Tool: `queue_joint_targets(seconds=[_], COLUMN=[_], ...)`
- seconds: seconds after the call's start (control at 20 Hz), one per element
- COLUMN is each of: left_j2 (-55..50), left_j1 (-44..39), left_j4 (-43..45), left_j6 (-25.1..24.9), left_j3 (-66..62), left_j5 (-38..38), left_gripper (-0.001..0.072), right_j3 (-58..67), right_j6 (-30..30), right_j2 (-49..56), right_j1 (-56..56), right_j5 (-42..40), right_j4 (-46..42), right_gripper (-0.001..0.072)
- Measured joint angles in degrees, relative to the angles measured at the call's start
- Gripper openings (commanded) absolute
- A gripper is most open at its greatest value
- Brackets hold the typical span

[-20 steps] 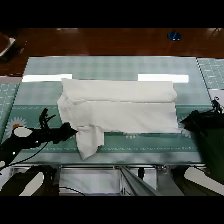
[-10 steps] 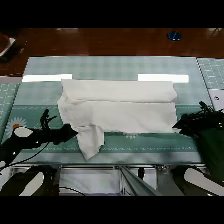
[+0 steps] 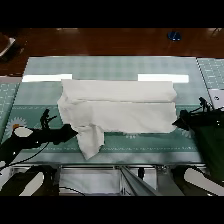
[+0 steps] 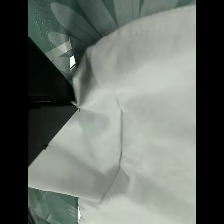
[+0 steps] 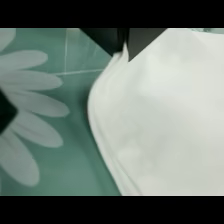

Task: Fold the shirts.

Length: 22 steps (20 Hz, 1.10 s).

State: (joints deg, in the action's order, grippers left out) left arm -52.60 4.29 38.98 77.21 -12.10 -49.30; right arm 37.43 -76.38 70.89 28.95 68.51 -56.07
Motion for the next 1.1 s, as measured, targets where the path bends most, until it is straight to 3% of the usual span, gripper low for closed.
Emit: queue_joint_targets(seconds=[0.45,1.1], left_j2=[-2.84,-37.59], left_j1=[2.82,2.05], left_j4=[-0.28,-0.46], left_j6=[-1.36,1.11], left_j3=[-18.58,-56.89], left_j5=[-1.73,-3.85], left_gripper=[0.0016,0.0016], right_j3=[10.71,38.84], right_j6=[4.52,2.73], right_j2=[0.85,25.44], right_j1=[-0.85,-7.8], right_j5=[1.81,-0.94], right_j4=[3.17,8.79], right_gripper=[0.0029,0.003])
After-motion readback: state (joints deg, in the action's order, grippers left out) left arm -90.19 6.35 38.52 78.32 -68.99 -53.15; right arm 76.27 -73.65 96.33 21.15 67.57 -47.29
